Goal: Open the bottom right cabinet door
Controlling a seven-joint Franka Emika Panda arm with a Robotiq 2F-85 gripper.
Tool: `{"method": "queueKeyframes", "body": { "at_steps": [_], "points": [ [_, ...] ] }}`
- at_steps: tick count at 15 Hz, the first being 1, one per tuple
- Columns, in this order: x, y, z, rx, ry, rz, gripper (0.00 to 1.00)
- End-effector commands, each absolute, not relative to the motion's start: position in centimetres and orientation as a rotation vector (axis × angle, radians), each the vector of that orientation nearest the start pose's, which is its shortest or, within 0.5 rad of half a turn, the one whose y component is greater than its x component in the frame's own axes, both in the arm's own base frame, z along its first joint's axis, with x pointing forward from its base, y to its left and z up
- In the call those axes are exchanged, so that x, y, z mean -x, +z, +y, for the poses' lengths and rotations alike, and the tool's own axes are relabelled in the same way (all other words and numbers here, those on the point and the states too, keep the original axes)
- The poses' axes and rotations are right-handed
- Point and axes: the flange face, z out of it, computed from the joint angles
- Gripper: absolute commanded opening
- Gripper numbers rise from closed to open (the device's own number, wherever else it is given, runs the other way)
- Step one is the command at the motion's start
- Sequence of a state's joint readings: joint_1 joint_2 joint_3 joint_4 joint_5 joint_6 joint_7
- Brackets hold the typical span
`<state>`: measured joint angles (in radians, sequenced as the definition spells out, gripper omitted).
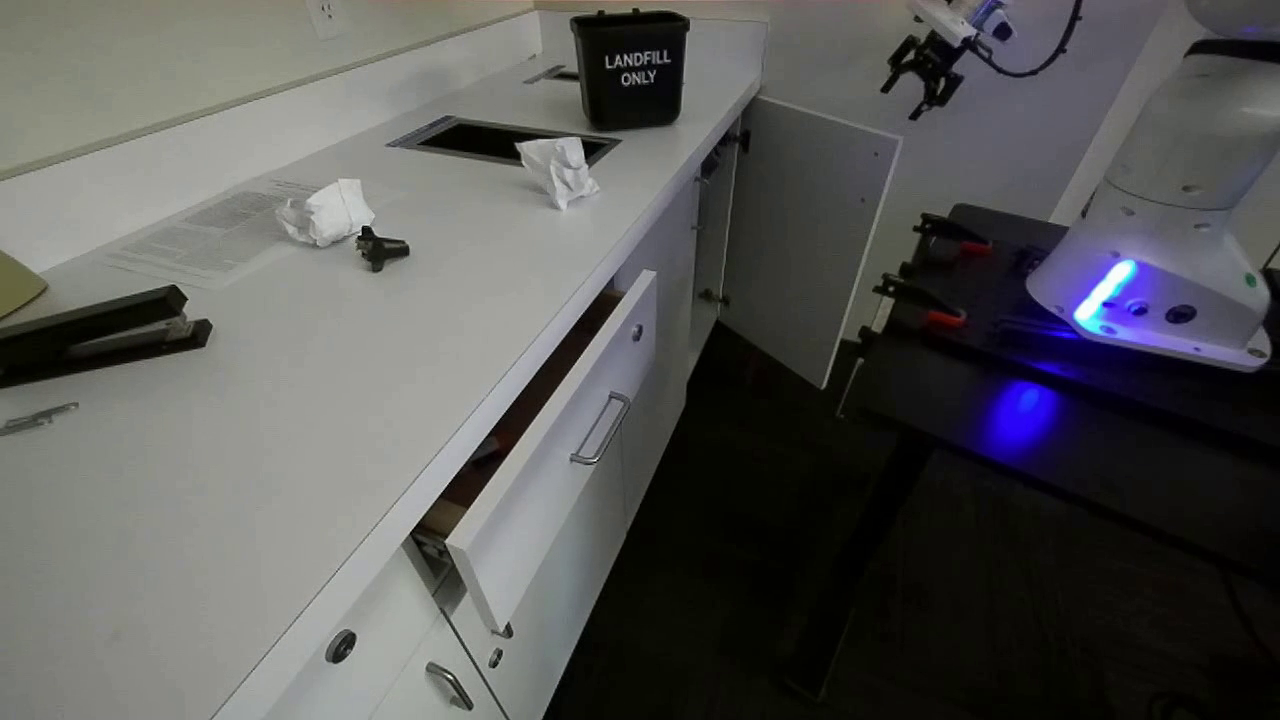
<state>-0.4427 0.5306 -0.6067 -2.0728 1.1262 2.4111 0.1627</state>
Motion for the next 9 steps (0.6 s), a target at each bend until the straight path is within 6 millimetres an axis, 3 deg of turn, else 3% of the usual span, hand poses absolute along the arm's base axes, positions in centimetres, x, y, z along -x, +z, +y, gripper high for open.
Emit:
{"method": "queueKeyframes", "body": {
  "at_steps": [1,5,9],
  "points": [
    [-29.8,26.2,-45.1,1.567,-0.348,2.257,1.00],
    [-31.5,29.8,-42.0,1.696,-0.393,2.159,1.00],
    [-33.0,31.7,-39.9,1.762,-0.423,2.111,1.00]
  ]
}}
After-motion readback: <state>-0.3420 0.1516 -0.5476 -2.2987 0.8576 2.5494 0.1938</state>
